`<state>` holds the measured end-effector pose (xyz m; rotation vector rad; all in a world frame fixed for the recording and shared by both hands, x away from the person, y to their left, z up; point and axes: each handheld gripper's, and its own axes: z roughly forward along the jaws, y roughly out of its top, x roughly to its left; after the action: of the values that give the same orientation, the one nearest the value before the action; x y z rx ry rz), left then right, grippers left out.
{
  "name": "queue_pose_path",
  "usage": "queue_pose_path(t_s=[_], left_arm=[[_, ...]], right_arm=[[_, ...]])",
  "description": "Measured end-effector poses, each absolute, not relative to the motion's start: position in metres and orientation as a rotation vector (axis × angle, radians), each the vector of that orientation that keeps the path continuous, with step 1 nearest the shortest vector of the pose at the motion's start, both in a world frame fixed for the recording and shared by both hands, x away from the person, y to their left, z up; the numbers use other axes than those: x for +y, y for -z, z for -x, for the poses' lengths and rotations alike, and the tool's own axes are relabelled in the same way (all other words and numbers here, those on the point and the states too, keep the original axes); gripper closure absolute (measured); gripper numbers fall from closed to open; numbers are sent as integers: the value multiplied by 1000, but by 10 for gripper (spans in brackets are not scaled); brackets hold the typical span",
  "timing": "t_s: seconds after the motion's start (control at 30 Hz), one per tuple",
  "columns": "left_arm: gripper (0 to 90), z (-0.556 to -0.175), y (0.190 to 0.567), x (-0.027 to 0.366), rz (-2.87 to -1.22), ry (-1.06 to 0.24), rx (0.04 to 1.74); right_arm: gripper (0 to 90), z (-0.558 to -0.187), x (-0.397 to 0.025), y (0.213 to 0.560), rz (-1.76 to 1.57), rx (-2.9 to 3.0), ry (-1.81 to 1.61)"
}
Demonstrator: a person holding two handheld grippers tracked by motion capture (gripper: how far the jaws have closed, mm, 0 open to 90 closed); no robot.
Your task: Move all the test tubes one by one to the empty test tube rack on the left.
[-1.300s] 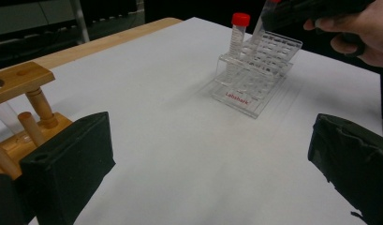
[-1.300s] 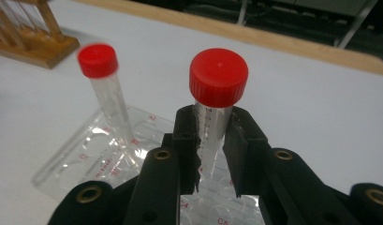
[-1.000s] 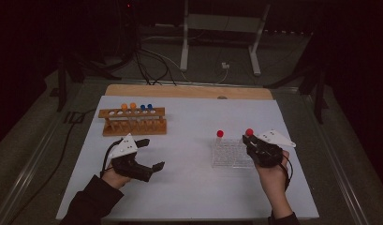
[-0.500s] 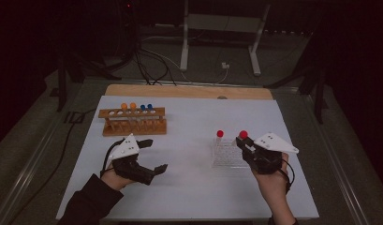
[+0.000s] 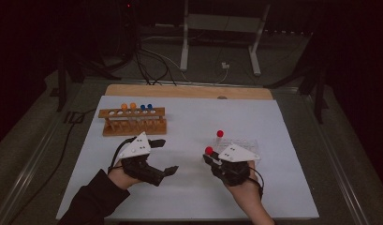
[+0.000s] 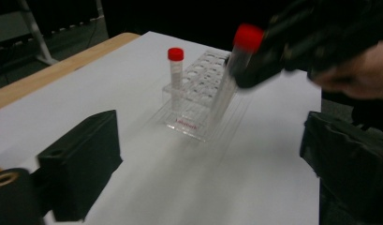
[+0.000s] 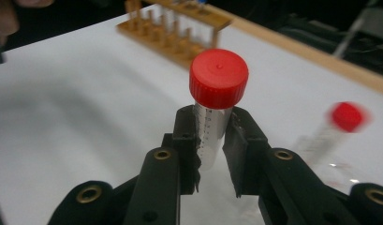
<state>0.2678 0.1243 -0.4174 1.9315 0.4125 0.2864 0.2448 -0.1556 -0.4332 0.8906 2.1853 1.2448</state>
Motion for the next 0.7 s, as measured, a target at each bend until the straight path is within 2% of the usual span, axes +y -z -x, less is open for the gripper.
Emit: queue_pose_path(t_s=[0.07,0.13,0.27,0.7], left_arm=[[163,-268,416,119,-1937,-293,400],[188,-270,416,113,-1936,-287,392],[324,-272,417,101,-1933,-280,362],[590,-278,421,68,-2001,-244,291]], right_arm=[[746,-245,-149,438,-878,2211,-1242],[746,-245,-145,441,-870,2236,-1244],[745,-244,-139,444,-853,2263,-1253],[746,-244,-134,447,-839,2286,-1254]])
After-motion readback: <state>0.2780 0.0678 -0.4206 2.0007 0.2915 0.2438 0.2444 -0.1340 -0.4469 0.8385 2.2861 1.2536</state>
